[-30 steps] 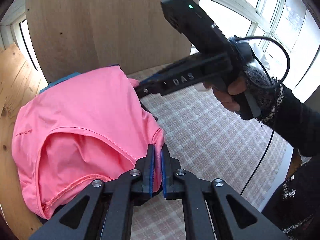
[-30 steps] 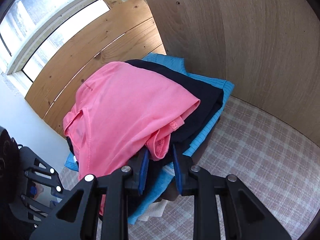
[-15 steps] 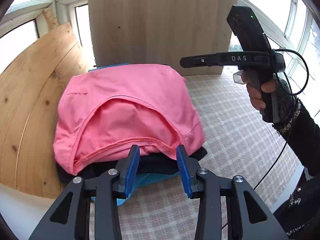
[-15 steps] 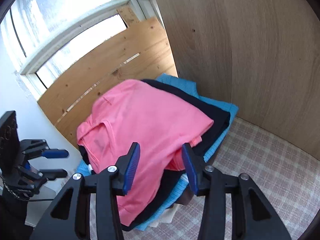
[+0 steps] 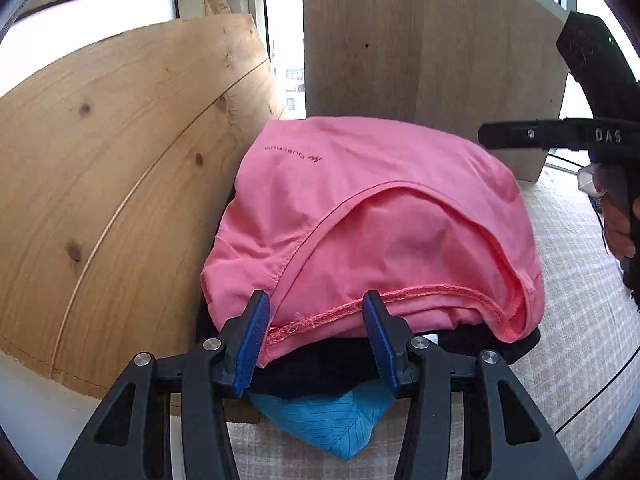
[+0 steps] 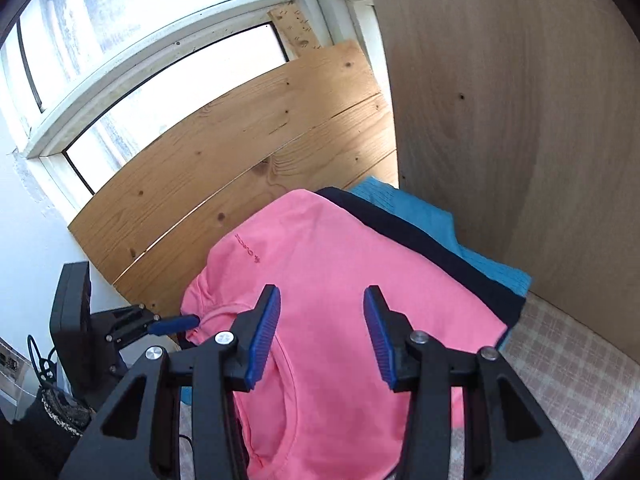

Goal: Fold clothes

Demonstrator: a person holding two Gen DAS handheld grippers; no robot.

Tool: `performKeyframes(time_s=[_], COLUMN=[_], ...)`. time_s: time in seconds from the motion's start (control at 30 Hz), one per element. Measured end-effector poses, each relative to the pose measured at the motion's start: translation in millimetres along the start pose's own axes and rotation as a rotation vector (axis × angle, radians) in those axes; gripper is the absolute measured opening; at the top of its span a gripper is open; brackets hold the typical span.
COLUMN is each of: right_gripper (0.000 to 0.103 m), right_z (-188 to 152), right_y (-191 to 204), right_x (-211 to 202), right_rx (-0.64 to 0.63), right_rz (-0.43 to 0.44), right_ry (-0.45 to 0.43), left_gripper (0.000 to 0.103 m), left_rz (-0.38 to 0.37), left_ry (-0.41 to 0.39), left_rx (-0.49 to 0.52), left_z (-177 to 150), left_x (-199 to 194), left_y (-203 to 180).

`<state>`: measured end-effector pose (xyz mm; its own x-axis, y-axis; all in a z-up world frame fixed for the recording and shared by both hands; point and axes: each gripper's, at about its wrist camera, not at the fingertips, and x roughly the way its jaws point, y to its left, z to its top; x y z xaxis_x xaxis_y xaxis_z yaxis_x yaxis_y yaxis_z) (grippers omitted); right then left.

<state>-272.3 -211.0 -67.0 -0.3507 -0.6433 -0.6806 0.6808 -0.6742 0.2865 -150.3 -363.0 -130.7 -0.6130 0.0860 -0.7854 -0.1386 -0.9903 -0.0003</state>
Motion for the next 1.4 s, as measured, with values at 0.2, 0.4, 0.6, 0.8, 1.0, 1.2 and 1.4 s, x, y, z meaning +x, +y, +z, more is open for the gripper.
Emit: performKeyframes(time_s=[0.2, 0.4, 0.6, 0.8, 1.0, 1.2, 1.4], right_gripper=[0.043, 0.043, 0.061, 0.066, 0.066, 0.066, 0.066], right_z=[44, 50, -3, -95, -163, -195, -212], right_y=[47, 68, 61, 48, 53, 81, 115], right_x=[104, 86, -41, -130, -186, -209, -226], right_rx=[-0.151, -0.235, -0.063, 0.123, 0.265, 0.25, 0.209], right_rz=[-0.04, -0.135, -0.094, -0.23, -0.347, -0.432, -0.488], right_ry=[0.134, 0.078, -0.081, -0.129, -0.168, -0.149, -0.181], left_gripper=[0.046, 0.046, 0.057, 0.073, 0.075, 0.075, 0.076], left_rz=[-0.02, -0.017, -0.036, -0.025, -0.025, -0.035, -0.025], left_ry=[0.01, -0.032, -0.133, -0.2, -0.213, -0.2, -0.224], left_rx=[-0.061, -0.106, -0.133, -0.153, -0.144, -0.13, -0.097], left_z=[-19, -21, -28, -33, -55, -73, -87], left_x=[4, -18, -71, -118, -148, -167, -191], left_y=[10, 22, 20, 9, -15, -39, -55])
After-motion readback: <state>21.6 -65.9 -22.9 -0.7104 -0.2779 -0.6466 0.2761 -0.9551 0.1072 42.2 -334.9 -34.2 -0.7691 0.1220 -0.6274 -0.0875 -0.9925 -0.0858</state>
